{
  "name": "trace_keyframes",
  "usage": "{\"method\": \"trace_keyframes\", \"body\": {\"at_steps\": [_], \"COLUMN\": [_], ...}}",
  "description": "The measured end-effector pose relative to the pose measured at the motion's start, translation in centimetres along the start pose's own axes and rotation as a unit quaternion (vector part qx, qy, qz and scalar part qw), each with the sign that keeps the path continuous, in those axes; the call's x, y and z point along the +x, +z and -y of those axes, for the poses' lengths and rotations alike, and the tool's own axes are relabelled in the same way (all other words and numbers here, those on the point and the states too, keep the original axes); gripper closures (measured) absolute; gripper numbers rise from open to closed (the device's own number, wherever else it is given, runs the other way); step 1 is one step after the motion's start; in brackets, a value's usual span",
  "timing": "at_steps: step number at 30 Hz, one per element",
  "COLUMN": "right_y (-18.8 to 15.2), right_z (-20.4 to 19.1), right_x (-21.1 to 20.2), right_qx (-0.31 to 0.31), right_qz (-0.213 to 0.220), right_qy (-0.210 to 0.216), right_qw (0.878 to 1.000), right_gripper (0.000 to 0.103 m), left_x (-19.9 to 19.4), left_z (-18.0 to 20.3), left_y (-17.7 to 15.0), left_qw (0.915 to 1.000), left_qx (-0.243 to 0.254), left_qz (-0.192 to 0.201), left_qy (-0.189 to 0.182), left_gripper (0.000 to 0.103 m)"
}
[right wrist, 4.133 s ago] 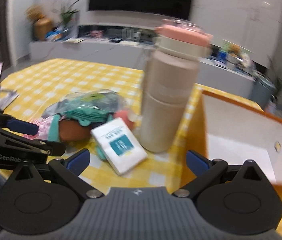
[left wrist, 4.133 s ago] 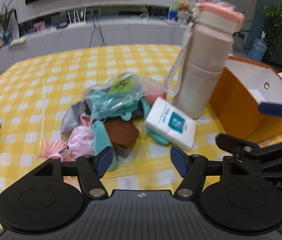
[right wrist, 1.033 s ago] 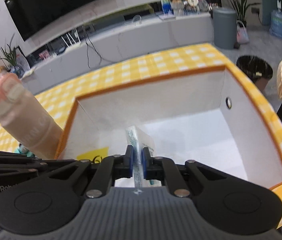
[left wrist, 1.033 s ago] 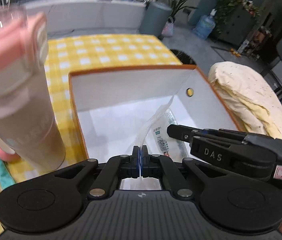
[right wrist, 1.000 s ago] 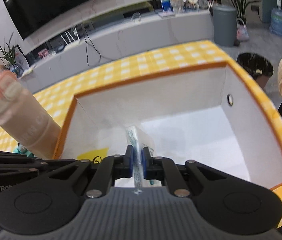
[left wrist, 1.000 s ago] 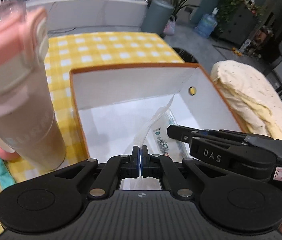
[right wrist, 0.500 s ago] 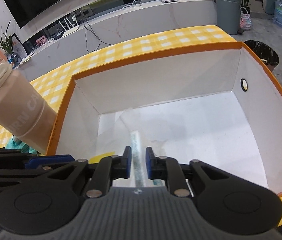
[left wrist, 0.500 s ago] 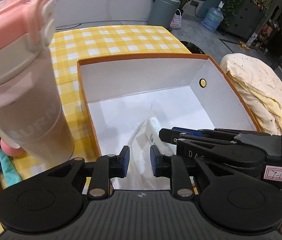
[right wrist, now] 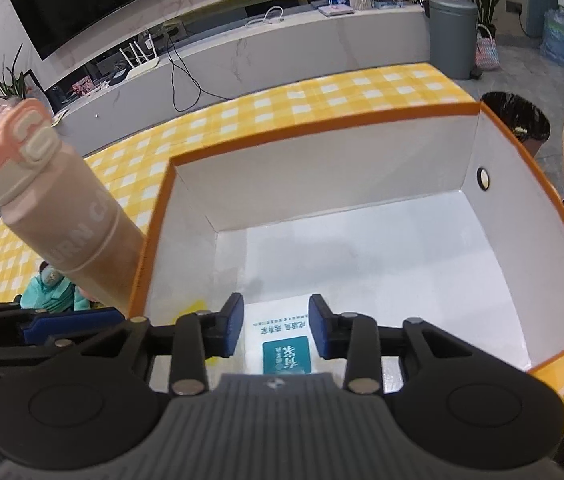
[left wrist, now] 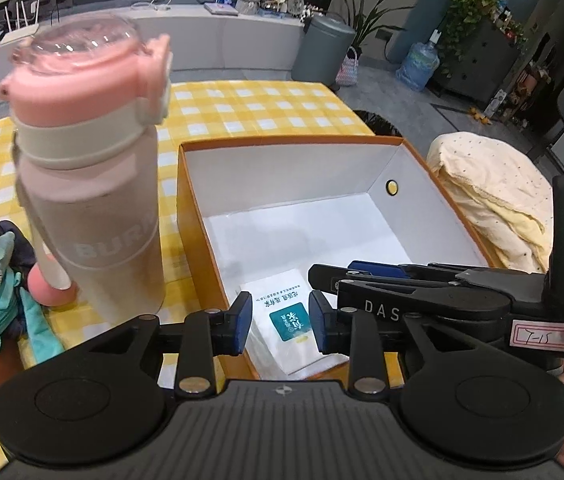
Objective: Organize soft objects
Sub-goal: 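Move both tools back over the pile of soft items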
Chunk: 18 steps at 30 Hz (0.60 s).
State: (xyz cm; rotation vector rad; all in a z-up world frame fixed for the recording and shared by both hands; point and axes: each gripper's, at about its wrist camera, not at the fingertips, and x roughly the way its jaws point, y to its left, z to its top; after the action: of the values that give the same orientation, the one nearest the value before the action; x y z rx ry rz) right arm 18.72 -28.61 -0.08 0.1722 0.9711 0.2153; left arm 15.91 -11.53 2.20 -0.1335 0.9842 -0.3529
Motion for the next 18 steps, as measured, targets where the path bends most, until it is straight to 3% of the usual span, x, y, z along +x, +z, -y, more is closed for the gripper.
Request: {"method": "trace_keyframes", "body": {"at_steps": [11,18], "right_y": [-1.6,-3.9], "right_z": [-3.2,-6.9], "right_x": [-4.7,-7.3], "right_qx": [-0.013,-0.034], "right_qz": [0.055,0.089], "right_qy": [-0.002,0.025], "right_qw": [0.998,0.995], "right_gripper": [0.058,0.055], "left_x": [-5.9,-9.2], "left_z": [-0.6,-2.8], "left_y": [-2.0,-4.7], "left_qw": [0.9957,0.992], "left_qx": [0.043,0.059], "left_qz": [0.079,0.112], "left_qy": [-0.019,0.0], "left_gripper": [0.065,0.065]}}
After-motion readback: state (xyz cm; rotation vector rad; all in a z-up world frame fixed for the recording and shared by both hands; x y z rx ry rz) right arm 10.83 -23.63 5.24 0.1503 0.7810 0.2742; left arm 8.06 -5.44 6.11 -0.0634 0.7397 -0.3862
